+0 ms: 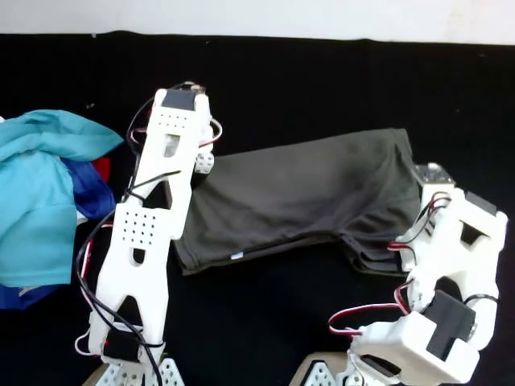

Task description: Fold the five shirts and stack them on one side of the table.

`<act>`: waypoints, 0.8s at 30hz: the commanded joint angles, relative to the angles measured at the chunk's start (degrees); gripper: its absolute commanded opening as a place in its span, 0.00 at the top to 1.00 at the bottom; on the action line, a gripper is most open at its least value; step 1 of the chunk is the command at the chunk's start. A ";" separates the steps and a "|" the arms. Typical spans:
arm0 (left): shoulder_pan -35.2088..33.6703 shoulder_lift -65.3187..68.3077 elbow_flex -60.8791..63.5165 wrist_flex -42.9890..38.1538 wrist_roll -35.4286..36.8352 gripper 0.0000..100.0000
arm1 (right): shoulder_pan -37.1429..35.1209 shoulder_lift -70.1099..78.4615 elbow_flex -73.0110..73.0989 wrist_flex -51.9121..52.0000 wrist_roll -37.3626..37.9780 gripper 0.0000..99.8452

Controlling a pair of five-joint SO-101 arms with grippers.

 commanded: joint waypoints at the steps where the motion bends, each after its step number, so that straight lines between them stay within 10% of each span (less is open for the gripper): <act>1: 0.84 0.31 -1.19 -0.44 0.26 0.99 | 0.57 -2.59 -5.67 5.41 1.32 0.94; 24: 0.84 0.31 -1.19 -0.53 0.26 0.99 | -5.67 -1.98 4.09 -10.77 3.34 0.94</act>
